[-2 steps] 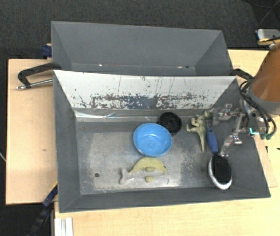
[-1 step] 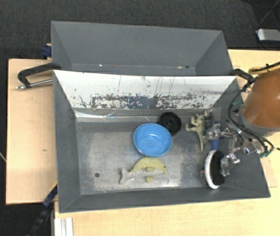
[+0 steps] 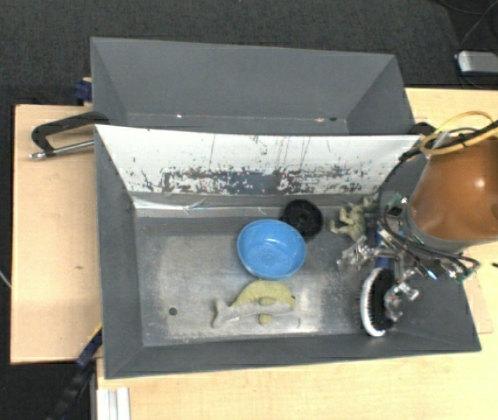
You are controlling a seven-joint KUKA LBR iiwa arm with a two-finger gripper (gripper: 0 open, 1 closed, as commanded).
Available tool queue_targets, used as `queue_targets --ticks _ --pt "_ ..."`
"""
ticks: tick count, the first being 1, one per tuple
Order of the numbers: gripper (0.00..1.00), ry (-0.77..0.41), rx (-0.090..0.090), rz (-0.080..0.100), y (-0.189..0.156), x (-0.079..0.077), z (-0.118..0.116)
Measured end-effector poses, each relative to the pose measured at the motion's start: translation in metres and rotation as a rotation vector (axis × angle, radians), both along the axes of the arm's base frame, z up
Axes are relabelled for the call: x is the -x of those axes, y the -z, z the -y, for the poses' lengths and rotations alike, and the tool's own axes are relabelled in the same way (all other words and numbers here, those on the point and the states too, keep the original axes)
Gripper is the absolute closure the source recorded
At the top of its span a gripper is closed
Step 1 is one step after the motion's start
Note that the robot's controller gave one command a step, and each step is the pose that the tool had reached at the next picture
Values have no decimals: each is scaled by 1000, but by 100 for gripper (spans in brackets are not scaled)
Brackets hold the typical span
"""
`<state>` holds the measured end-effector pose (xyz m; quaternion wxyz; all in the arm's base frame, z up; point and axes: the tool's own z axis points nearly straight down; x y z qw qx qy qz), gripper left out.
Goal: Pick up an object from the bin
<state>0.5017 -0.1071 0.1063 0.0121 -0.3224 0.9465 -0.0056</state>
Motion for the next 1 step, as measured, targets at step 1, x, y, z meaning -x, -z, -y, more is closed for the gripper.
queue_targets --ticks 1 --pt "0 -276 -3 -14 4 -82 -104"
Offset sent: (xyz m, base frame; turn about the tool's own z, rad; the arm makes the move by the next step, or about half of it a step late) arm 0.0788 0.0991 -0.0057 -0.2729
